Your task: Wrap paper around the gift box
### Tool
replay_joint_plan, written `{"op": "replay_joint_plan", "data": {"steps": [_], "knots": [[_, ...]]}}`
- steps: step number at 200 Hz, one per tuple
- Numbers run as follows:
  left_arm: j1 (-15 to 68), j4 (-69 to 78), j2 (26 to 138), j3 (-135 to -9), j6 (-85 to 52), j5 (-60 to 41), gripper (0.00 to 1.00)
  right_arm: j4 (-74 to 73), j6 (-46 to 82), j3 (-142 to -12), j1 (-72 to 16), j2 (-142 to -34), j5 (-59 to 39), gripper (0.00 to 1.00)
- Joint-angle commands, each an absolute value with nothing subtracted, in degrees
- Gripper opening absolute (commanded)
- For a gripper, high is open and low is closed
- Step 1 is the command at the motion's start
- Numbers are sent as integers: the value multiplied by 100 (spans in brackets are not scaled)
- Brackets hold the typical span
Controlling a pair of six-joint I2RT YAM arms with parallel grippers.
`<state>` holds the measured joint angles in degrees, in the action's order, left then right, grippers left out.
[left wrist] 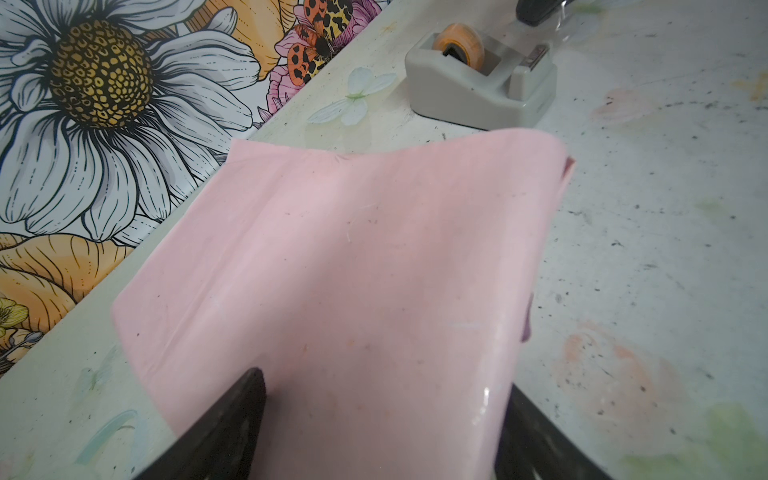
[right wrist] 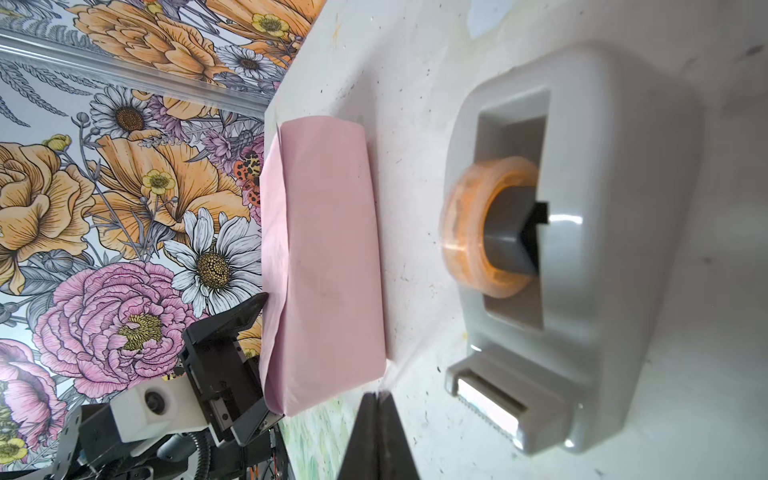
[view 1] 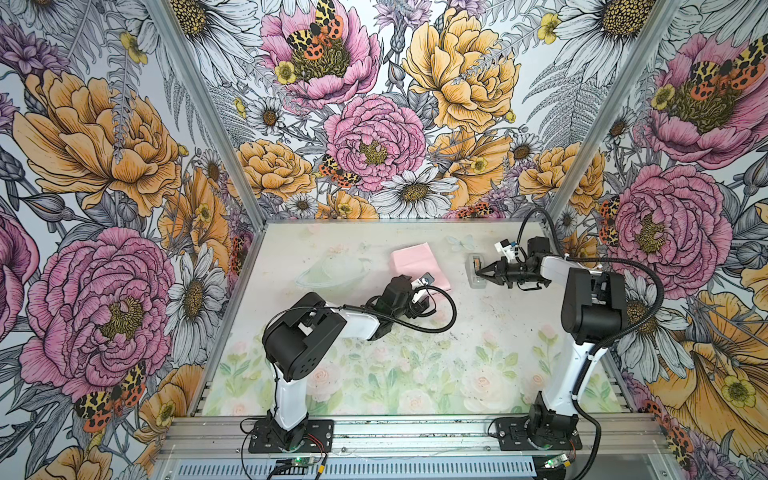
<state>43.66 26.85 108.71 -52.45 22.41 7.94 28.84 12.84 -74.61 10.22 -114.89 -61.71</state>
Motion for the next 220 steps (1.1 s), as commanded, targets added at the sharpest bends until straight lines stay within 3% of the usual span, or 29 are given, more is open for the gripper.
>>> {"op": "replay_joint_plan", "data": {"steps": [1,93,139,220], "knots": [[4324,1766,10920,-5057,1976,826,81,2759,1463,-7240,1055,-11081,-6364,0],[4316,1767,10919,-5054,1972,781,81,1729,2133,-5585,1141,-10343,-5578,0],[4335,1774,10960,-5080,1958,767,81,1403,2273,-5430,1058,-10665,-5482,0],[4336,1767,10942,-5063,1968,801,81,1163,2935,-5449,1014,-10765,-4261,0]]}}
